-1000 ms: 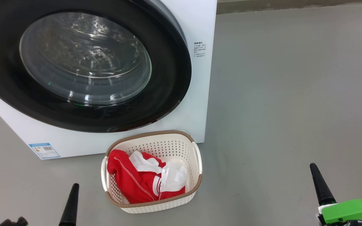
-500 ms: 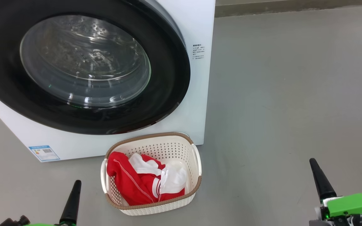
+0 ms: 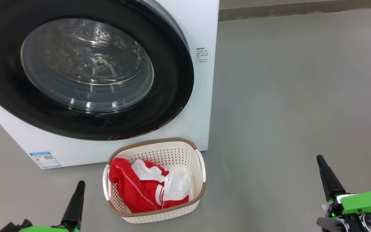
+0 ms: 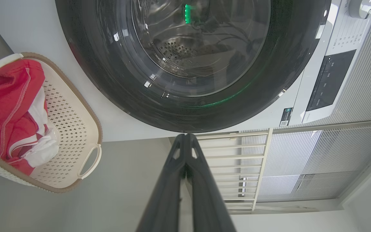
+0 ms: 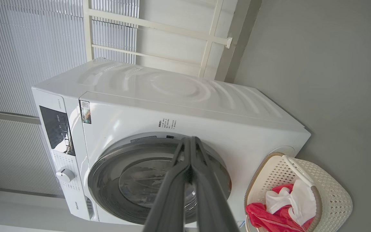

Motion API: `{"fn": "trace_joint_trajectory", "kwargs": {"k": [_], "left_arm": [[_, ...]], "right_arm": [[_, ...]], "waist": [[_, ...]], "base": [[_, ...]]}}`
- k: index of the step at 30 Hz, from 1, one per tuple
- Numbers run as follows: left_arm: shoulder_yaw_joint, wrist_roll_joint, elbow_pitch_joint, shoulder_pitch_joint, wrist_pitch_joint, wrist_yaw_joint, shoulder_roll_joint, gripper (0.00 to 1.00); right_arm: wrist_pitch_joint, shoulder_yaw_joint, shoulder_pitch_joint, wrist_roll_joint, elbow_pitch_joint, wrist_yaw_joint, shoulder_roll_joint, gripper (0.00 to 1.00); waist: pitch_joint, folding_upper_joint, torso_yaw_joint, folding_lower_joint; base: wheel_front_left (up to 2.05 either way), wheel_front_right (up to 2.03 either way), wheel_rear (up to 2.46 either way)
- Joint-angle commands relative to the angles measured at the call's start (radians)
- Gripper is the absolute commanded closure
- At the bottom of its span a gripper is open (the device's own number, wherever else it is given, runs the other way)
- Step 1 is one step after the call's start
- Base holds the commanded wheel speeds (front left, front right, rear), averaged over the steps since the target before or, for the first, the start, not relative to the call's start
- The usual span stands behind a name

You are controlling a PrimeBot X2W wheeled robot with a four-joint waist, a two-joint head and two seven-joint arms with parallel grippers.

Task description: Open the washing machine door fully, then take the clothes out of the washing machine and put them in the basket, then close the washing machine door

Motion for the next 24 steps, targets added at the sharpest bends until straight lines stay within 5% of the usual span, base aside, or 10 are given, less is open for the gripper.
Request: {"fn": "trace_joint_trajectory", "kwargs": {"k": [1,24], "left_arm": [[0.035,-0.018,-0.020,-0.047,0.008,-0.007,0.010,1.00],[0.040,-0.085,-0.016,-0.057,0.030,-0.007,0.005,1.00]], "right_arm": [[0.007,0.014,-0.050,0.018,-0.022,0.000,-0.018,1.00],[0.034,0.004,-0.068,0.081,-0.017,0.000,-0.014,1.00]], "waist": [[0.000,0.0000,0.000,0.0000],[-0.006,0.0000,-0.002,0.0000]], "base": [[0.00,0.00,0.00],[0.00,0.00,0.00]]}}
